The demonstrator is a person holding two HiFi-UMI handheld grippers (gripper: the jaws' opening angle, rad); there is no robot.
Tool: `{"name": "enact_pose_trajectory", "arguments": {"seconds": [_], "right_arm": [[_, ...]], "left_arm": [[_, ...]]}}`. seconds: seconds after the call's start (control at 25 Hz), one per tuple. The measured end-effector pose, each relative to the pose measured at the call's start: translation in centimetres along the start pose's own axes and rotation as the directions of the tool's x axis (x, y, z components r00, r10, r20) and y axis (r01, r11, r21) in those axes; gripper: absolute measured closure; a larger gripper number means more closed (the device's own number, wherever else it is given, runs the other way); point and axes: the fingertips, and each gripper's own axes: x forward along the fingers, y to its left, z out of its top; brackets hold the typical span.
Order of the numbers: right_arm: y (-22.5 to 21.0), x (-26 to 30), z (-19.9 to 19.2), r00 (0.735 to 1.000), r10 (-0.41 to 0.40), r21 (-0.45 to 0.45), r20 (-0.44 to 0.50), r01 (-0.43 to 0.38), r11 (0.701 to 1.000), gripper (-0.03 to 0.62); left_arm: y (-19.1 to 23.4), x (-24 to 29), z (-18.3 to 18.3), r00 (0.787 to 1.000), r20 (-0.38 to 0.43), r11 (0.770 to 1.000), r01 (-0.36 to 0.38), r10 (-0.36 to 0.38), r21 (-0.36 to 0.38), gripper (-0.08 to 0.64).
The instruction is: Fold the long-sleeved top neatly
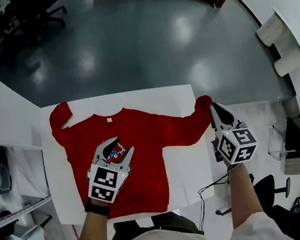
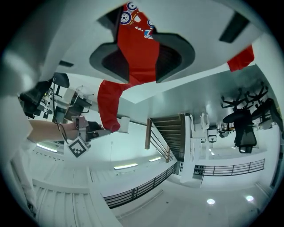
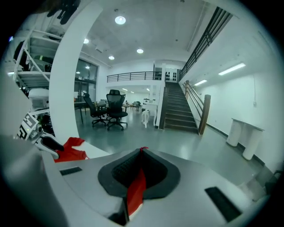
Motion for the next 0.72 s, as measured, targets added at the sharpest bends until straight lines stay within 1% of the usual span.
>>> {"name": "enact_pose_trajectory", "arguments": {"seconds": [0.24,0.4,0.56,0.72], "right_arm": [[0.2,-1.4,5.1,0.991,0.047,0.007,0.124,-0.048,0.999,0.571],[1.6,-1.8,7.0,0.98,0.096,-0.001,0.175,-0.097,0.995,0.571],[4.3,-1.3,8.4,0.966,0.16,-0.015,0.205,-0.161,0.987,0.571],[8.7,-0.1,9.6,0.945,0.242,-0.051,0.221,-0.237,0.97,0.571]], "left_arm": [[0.5,-1.1,1.7,0.999,0.02,1.0,-0.026,0.026,-0.001,0.37],[0.9,-2.0,1.8,0.999,0.026,0.999,-0.047,0.047,-0.002,0.37],[2.0,-3.3,1.4,0.996,0.026,0.996,-0.085,0.086,-0.02,0.37],[3.7,-5.0,0.5,0.991,0.022,0.99,-0.131,0.132,-0.051,0.37]]}}
